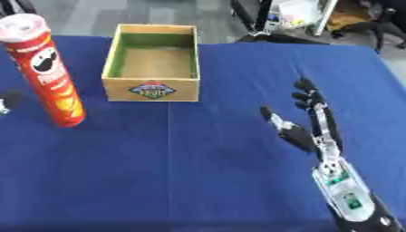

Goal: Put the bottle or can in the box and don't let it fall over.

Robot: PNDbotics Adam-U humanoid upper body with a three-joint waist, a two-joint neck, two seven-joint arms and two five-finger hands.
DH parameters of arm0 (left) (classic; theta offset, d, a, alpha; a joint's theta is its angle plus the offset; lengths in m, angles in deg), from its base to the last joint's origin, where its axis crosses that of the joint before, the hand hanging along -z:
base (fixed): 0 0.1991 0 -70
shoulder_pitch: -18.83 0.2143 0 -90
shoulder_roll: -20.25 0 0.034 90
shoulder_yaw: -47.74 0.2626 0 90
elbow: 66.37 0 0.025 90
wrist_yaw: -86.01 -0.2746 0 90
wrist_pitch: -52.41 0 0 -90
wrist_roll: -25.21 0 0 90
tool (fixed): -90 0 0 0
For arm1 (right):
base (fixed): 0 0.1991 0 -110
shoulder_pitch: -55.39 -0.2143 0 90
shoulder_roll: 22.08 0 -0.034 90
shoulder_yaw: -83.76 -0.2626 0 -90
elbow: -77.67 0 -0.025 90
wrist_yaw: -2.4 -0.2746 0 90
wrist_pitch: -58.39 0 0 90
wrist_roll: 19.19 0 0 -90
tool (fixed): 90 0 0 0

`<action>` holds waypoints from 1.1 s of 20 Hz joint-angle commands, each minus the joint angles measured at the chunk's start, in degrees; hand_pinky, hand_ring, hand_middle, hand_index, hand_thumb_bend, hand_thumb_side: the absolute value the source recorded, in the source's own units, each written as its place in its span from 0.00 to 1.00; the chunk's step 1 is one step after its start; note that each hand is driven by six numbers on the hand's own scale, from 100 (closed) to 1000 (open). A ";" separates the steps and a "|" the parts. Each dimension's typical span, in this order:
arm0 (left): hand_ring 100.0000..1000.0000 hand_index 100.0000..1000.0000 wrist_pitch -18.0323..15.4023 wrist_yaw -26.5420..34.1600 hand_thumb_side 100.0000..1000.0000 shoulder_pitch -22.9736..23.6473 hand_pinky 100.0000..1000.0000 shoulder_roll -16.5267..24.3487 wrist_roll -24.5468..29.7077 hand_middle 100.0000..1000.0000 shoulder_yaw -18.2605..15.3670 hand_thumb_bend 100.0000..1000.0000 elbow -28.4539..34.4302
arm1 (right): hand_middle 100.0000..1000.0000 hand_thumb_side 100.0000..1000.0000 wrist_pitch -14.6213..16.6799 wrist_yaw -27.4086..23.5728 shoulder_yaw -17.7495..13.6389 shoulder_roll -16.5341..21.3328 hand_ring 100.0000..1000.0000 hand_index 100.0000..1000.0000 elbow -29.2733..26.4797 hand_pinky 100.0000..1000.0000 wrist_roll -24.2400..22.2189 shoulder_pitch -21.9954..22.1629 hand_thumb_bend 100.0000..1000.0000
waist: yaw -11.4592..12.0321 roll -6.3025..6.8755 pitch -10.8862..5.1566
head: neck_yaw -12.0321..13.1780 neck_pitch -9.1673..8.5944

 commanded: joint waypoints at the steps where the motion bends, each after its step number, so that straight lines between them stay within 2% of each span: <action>1: 0.68 0.90 -1.14 1.51 0.37 -2.23 0.71 0.25 -0.33 0.73 0.49 0.87 -1.38 | 0.88 0.42 0.14 -0.46 -0.04 0.73 0.84 1.00 -0.42 0.83 -0.20 -0.50 0.58 | -0.23 0.15 -0.66 | 0.28 -0.12; 7: 0.69 0.90 -2.54 3.32 0.39 -5.12 0.72 -0.37 -0.09 0.74 1.31 0.86 -4.09 | 0.88 0.42 0.28 -0.74 0.04 0.56 0.84 1.00 -0.22 0.83 -0.50 -0.52 0.58 | -0.51 0.06 -0.66 | 0.61 -0.07; 13: 0.73 0.91 -2.07 2.59 0.39 -7.53 0.74 -0.46 -0.03 0.76 1.94 0.86 -7.09 | 0.88 0.41 0.45 -1.02 0.22 0.35 0.84 1.00 -0.02 0.83 -0.83 -0.49 0.59 | -0.90 -0.06 -0.69 | 0.86 -0.01; 22: 0.72 0.91 -1.58 0.76 0.39 -10.10 0.73 -0.28 0.56 0.76 2.75 0.87 -11.08 | 0.88 0.43 0.59 -1.50 0.43 0.18 0.84 1.00 0.16 0.83 -1.13 -0.53 0.54 | -1.12 -0.10 -0.67 | 1.04 0.21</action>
